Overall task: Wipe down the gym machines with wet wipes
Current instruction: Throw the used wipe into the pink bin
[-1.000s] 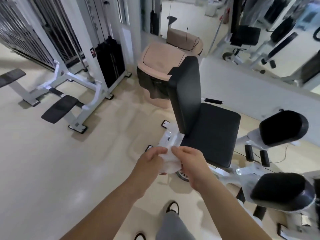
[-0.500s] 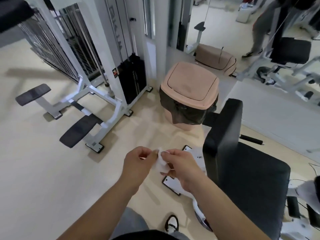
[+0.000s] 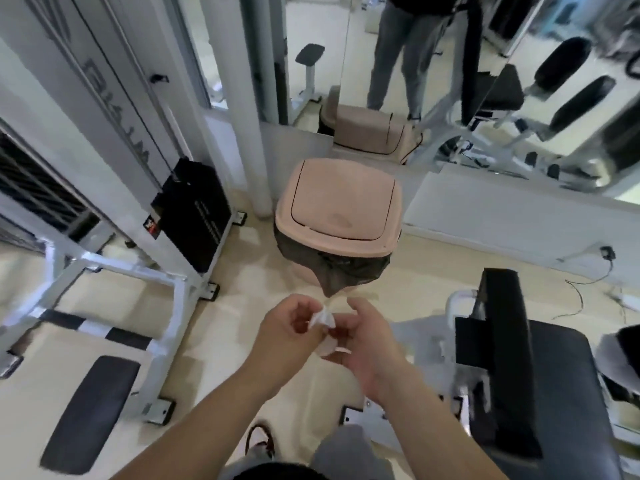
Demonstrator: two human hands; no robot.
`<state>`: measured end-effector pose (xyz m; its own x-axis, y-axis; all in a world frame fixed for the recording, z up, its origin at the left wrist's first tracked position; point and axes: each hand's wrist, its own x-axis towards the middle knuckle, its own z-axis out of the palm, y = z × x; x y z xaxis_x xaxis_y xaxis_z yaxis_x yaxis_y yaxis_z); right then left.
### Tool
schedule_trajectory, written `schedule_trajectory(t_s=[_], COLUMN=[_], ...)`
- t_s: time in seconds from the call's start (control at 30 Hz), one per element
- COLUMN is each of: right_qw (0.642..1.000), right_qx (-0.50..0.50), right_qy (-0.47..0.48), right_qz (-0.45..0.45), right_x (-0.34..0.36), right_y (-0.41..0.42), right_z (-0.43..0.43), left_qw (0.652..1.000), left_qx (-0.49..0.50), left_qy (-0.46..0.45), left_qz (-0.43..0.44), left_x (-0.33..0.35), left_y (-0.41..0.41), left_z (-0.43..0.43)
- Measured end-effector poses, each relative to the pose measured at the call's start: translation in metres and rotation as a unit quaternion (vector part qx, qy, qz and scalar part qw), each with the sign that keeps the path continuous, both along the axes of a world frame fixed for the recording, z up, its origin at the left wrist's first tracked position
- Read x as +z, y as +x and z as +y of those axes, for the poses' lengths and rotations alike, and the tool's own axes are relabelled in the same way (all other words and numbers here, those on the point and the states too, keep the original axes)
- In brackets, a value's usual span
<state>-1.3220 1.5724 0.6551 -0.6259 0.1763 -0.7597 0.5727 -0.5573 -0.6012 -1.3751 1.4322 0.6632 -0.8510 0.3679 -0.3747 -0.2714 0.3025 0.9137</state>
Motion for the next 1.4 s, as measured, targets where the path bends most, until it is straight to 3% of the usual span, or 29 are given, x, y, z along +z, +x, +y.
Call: schedule_trajectory(t_s=[0.17,0.3,0.5,0.63,0.87,1.1,1.3,1.4], right_qw=[0.993,0.986,0.992,0.989,0.981,0.973,0.963,0.962], right_qx=[-0.096,-0.130,-0.083,-0.076,-0.043,0.031,0.098,0.113], right_qy=[0.055,0.082,0.070,0.092,0.130,0.157,0.177,0.180], right_qz=[-0.045,-0.070,-0.067,-0.084,-0.138,-0.165,-0.179,-0.170], right_x=[0.002,-0.015,-0.037,-0.039,-0.097,-0.165,-0.217,-0.233], right_y=[-0.050,-0.100,-0.179,-0.224,-0.302,-0.378,-0.433,-0.456], right_z=[0.036,0.080,0.122,0.154,0.207,0.229,0.231,0.220], left_qw=[0.996,0.994,0.986,0.968,0.950,0.883,0.781,0.693], left_qx=[-0.082,-0.081,-0.100,-0.170,-0.211,-0.340,-0.487,-0.537], left_qy=[-0.022,-0.066,-0.134,-0.179,-0.225,-0.311,-0.361,-0.422], left_qz=[-0.010,-0.022,-0.021,0.054,0.052,0.090,0.149,0.231], left_x=[-0.007,-0.028,-0.058,-0.085,-0.166,-0.248,-0.295,-0.316], left_y=[-0.070,-0.122,-0.208,-0.265,-0.366,-0.433,-0.464,-0.476], left_z=[0.042,0.081,0.116,0.138,0.199,0.216,0.208,0.201])
